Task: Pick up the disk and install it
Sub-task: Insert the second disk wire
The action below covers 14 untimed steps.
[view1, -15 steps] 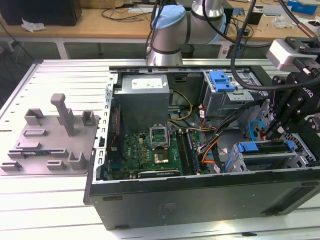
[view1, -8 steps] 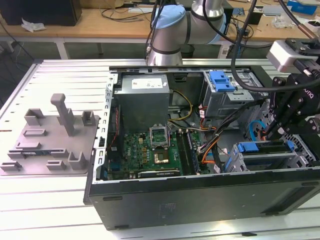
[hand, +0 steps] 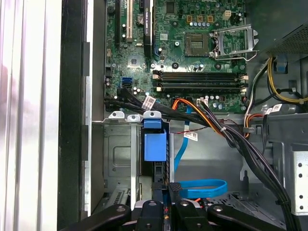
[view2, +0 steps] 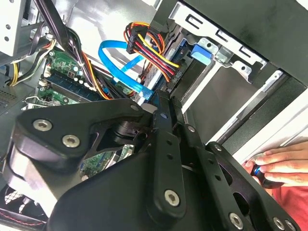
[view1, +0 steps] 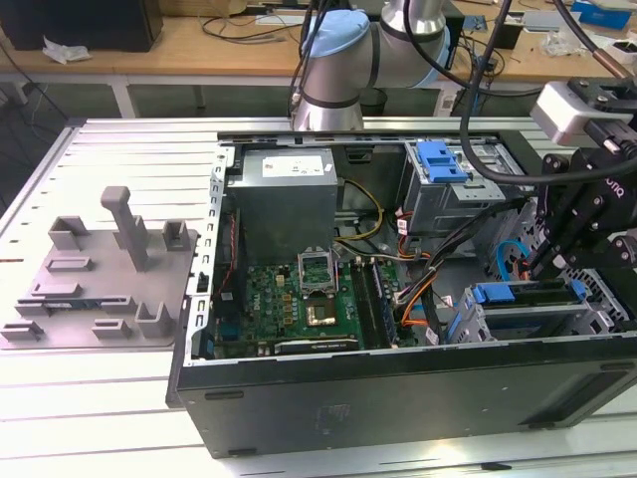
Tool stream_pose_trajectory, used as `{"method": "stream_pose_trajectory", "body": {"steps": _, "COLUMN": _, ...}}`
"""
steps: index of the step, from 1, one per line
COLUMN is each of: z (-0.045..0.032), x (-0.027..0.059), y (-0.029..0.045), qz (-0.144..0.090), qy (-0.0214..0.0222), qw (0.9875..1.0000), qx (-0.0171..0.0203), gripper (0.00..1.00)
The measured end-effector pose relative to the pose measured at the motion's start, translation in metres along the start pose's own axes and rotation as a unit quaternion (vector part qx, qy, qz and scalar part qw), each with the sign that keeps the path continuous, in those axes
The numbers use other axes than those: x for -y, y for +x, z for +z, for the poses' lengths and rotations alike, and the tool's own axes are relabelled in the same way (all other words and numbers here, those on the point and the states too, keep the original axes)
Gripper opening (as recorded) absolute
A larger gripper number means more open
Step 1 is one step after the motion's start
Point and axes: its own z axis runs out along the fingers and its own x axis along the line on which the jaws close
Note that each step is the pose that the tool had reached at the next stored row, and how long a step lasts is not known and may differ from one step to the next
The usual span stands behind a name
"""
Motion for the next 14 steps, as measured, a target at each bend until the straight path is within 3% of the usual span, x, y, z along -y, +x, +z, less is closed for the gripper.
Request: {"method": "stream_pose_trajectory", "body": {"steps": 14, "z": 0.0045, "x": 0.0011, "y": 0.0002, "qz": 0.000, "qy": 0.0000, "qw": 1.0000, "qx": -0.0001, "gripper": 0.16}}
